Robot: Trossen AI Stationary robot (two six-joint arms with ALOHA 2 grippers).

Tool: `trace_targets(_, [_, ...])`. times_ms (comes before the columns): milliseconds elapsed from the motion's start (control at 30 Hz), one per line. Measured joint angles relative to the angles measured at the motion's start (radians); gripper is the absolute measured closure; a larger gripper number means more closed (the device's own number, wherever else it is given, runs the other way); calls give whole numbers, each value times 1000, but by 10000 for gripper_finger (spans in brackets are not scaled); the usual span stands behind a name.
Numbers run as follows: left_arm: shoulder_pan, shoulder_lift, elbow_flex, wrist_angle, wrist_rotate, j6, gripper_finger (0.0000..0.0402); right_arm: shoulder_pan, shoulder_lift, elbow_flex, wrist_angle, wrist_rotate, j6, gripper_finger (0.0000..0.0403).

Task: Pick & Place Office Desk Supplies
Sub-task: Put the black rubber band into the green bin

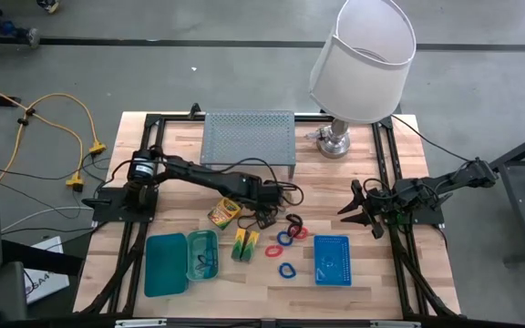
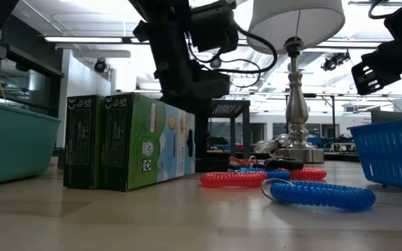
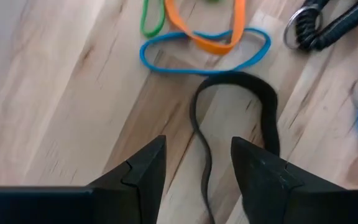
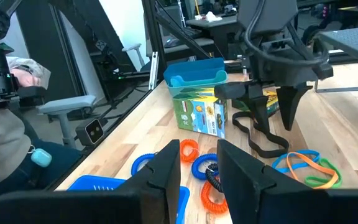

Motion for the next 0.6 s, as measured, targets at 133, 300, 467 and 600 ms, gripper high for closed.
trace_targets(133, [-3,1,0,1,0,0,230,0,0,0,0,0,0,309])
trace_targets(300, [-5,9,0,2,-1,-4,230,0,0,0,0,0,0,309])
trace_targets(467, [-5,23,1,1,-4,-4,230,0,0,0,1,0,0,309])
trace_targets(600, [-4,31,-1,-9,-4,-4,230,0,0,0,1,0,0,309])
